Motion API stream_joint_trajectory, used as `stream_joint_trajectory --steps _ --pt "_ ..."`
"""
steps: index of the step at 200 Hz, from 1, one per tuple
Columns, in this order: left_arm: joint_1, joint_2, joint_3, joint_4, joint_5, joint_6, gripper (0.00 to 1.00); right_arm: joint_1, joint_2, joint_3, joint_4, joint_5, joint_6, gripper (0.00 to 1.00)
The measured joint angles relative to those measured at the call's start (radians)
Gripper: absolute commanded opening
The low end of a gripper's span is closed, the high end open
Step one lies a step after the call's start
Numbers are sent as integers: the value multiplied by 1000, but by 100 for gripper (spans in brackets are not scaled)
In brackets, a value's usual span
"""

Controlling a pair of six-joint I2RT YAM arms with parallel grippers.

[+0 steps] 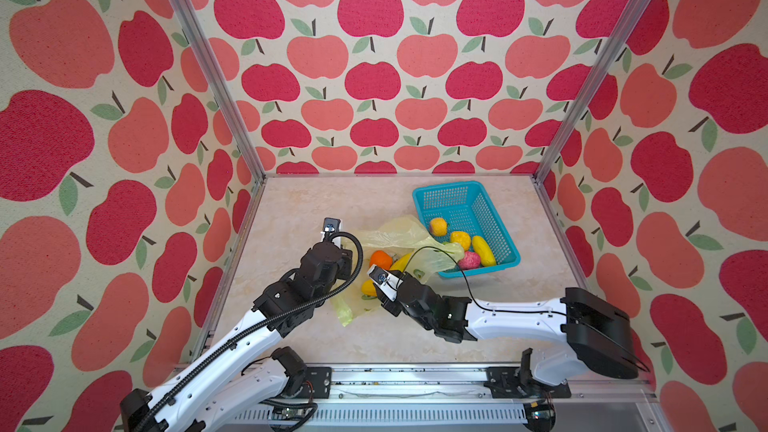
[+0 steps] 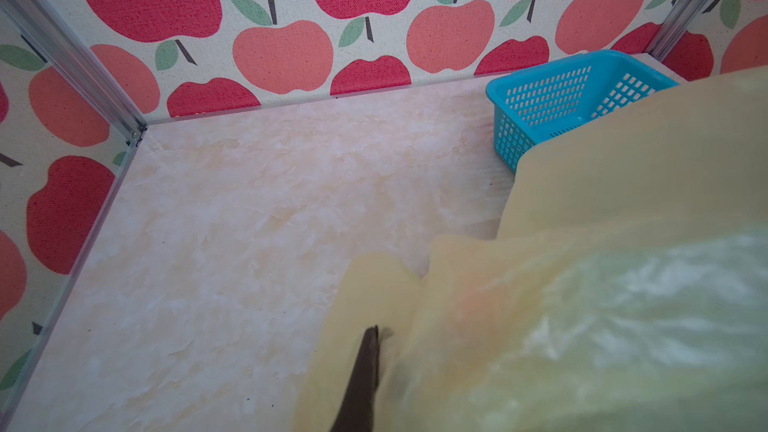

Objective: Untie the knot of the plastic bag and take out the fruit
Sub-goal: 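Reach the right gripper into the bag and grasp the orange fruit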

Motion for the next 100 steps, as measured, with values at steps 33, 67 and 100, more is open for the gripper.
stream_joint_trajectory --steps 33,67,100 --pt "0 0 0 0 0 0 0 -1 83 -58 98 33 101 73" --pt "0 0 0 0 0 0 0 -1 165 -98 178 55 203 91" --pt "0 2 0 0 0 0 0 -3 201 -92 200 64 244 94"
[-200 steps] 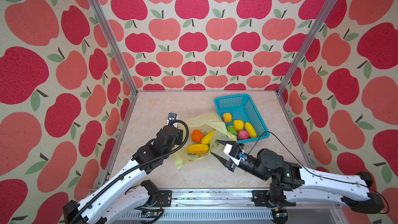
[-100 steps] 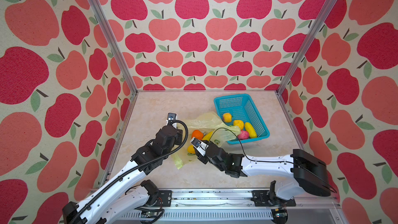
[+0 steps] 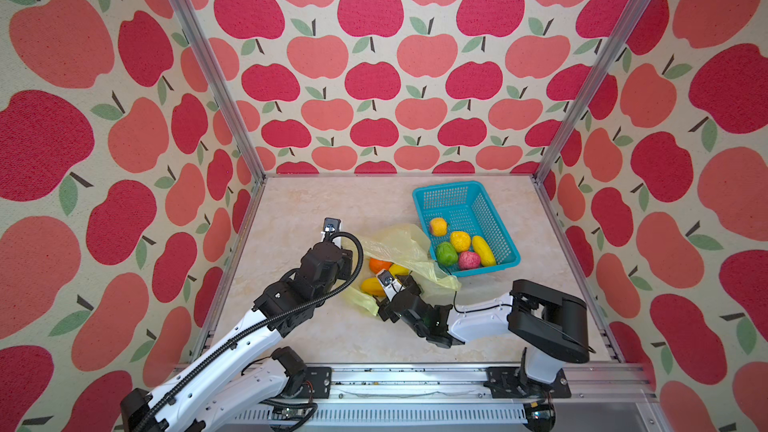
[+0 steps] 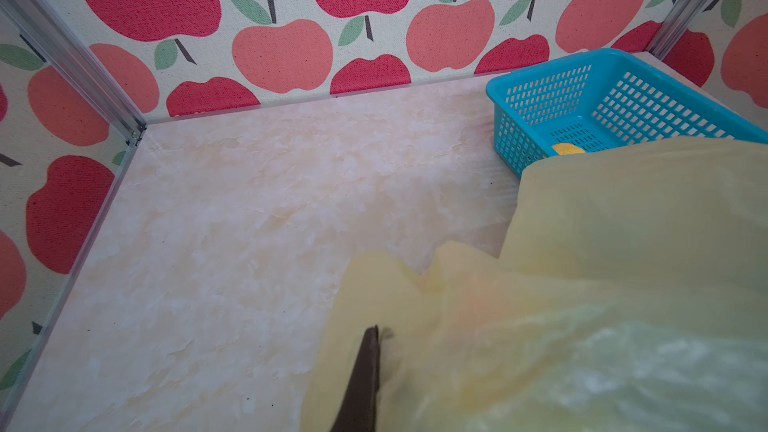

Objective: Untie the knot of the plastic bag and take out the fruit
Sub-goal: 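Reach the right gripper into the bag and grasp the orange fruit, then lift the orange fruit out of the bag and carry it over the basket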

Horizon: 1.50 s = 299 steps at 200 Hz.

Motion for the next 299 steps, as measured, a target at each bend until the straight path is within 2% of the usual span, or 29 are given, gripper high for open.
stream_joint_trajectory --steps 51,94,164,183,220,244,299 --pt "0 5 0 1 10 0 0 -72 33 119 -69 9 43 95" --pt "1 5 0 1 16 0 0 -143 132 261 -173 18 73 93" --pt "1 4 0 0 19 0 0 -190 263 427 -259 11 114 96" --pt "1 4 0 0 19 0 0 -209 285 453 -264 5 116 90" --pt "1 4 0 1 19 0 0 -220 308 486 -283 -16 116 69" --pt "1 4 0 0 19 0 0 -220 301 478 -283 -29 120 59" --pt "1 7 0 0 17 0 0 -174 125 309 -279 -61 77 50"
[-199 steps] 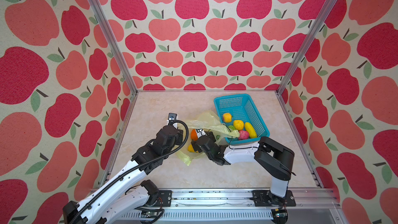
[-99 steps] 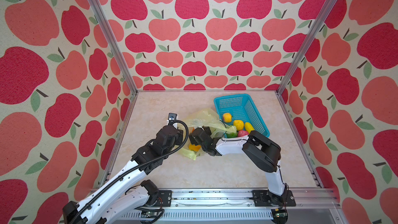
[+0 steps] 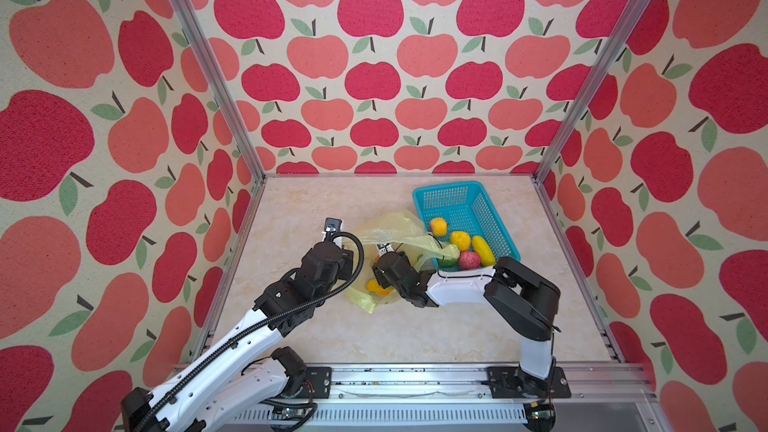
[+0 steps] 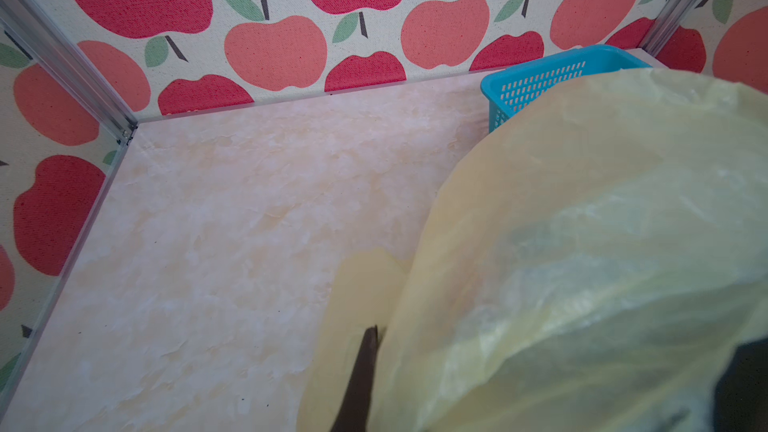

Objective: Untie the knot of the plastic bag and take out the fruit
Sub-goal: 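Lift the orange fruit out of the bag and carry it over the basket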

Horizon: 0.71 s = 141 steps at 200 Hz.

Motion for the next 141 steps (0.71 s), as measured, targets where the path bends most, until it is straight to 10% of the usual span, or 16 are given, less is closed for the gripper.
stream_joint_trajectory --steps 141 --pt "2 10 0 -2 -7 0 0 184 -487 -290 170 -138 -194 37"
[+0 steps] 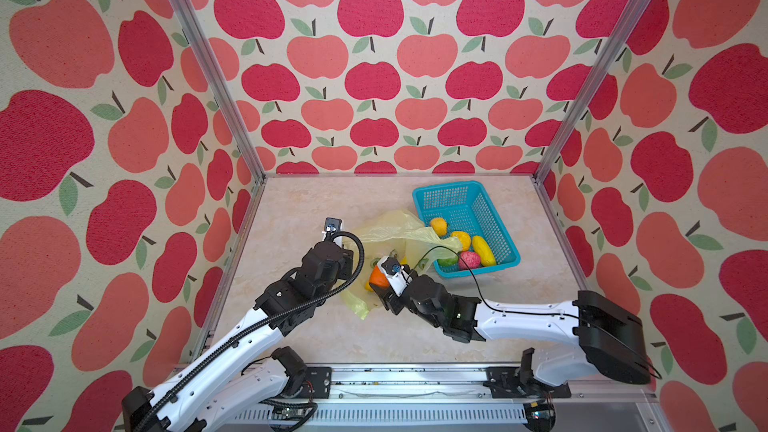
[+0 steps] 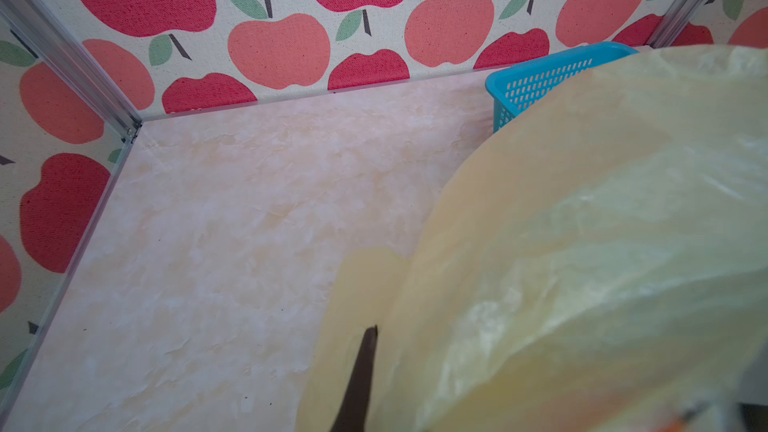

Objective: Untie the knot of the plastic bag and take out the fruit
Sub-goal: 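Lift the orange fruit out of the bag and carry it over the basket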

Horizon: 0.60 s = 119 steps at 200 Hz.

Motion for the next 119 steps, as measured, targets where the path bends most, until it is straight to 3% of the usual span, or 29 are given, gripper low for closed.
stream_joint_trajectory --steps 34,73,119 --pt "0 2 0 0 -1 0 0 33 -217 -63 17 -22 -72 37" --pt "0 2 0 0 0 0 0 28 -509 -170 36 34 -144 37" --pt "0 2 0 0 0 0 0 -69 -766 -259 -37 142 -172 37"
